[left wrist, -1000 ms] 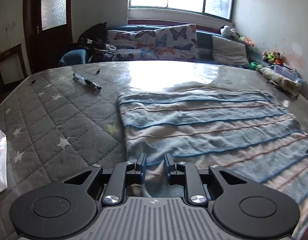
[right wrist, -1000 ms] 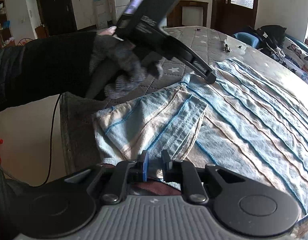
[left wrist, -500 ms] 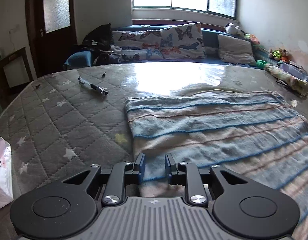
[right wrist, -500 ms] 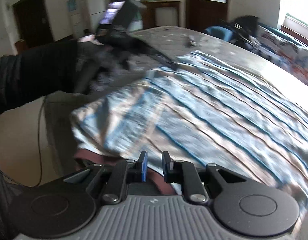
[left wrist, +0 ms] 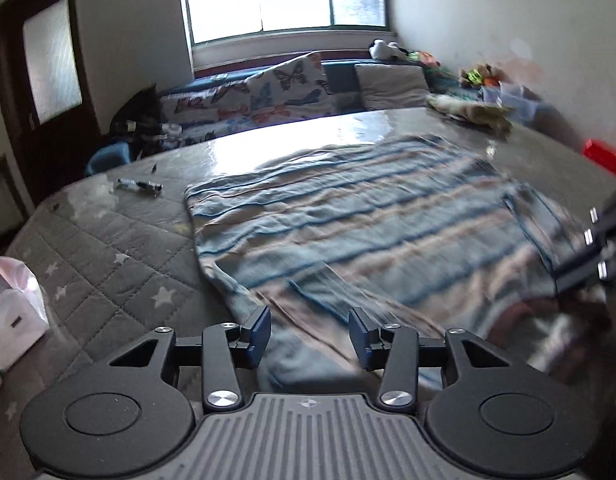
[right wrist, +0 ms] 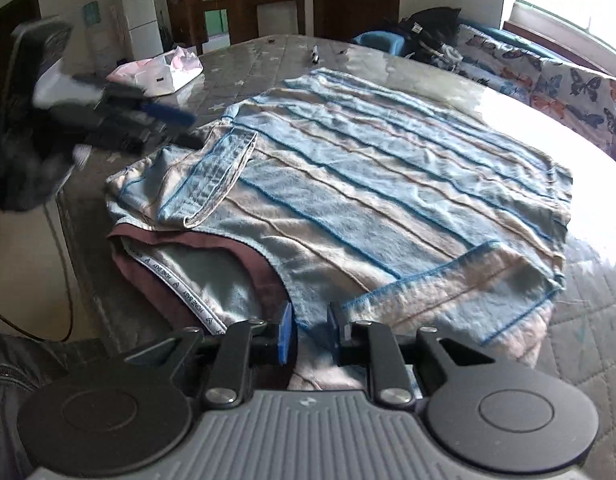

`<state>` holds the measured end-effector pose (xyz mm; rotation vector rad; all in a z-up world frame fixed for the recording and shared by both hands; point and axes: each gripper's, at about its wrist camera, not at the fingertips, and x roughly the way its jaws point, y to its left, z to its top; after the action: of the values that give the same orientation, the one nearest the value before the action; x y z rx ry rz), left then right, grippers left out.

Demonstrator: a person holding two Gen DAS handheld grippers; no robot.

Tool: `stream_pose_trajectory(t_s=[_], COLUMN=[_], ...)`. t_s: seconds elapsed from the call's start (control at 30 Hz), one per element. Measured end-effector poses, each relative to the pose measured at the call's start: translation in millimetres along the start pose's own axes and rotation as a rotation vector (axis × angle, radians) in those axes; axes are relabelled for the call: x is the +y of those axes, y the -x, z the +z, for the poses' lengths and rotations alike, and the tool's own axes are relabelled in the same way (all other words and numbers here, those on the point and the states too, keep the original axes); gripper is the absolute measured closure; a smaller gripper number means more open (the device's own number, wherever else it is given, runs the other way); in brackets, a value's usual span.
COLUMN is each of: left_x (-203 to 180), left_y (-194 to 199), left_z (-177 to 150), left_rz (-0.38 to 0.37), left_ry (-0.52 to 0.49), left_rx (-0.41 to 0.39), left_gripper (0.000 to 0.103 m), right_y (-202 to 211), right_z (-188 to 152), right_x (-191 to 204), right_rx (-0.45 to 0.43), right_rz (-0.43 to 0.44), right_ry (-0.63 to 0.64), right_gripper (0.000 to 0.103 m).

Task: Fold clothes

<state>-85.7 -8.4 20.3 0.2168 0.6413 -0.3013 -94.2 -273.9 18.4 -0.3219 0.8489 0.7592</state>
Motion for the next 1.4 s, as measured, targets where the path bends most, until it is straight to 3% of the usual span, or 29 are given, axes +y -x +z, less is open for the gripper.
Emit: stream_pose_trajectory(t_s=[0.2,0.27,0.37,0.47,0.6,0.83,1.07,1.23,1.4], left_x=[-20,-18,-14,-13,-17,-30,-32,-37,-49], left_y=[6,11,18,28,42,50,58,64,55], left_z=[-14,-16,-19,-24,-33,-45,-48,-51,-52], left_rz=[-0.018,-0.019,-0.024,-0.04,-0.068,-0.129,-0.148,-0.148,-0.171], left_ry=[-0.035,-0.024,-0.02,-0.057,-0.127,-0.21,-0.276,-0.316,-0.365], left_rx=[0.014,0.012,0.014,0.021,0.028,0.022,0.006,-0.01,-0.026], left_gripper=[0.056,0.056,0.056,0.056,0.056,0.056,0.056,0.056,0.056], right_y=[7,17,22,22,6,13,39,44,43], right_z=[-10,-11,-10,-10,-11,-12,-22,-31,-37], right_x=[-2,-5,-8,-12,-15,-12,-6,3,9], right_rx=[0.001,-0.035,-0.06,-0.068,-0.051,-0.051,-0.026,0.009,0.029], right_rz=[-0.005,0.027,0.001,-0.042,-0.03,-0.011,-0.056,-0.089,-0.106], right_ry=[-0.027,-0.055,-0.063,-0.068,-0.075,-0.058,-0.017,0.052,0.097], right_gripper=[0.084,0.084,0.084,0.084,0.084,0.081,0.08,0.071,0.068])
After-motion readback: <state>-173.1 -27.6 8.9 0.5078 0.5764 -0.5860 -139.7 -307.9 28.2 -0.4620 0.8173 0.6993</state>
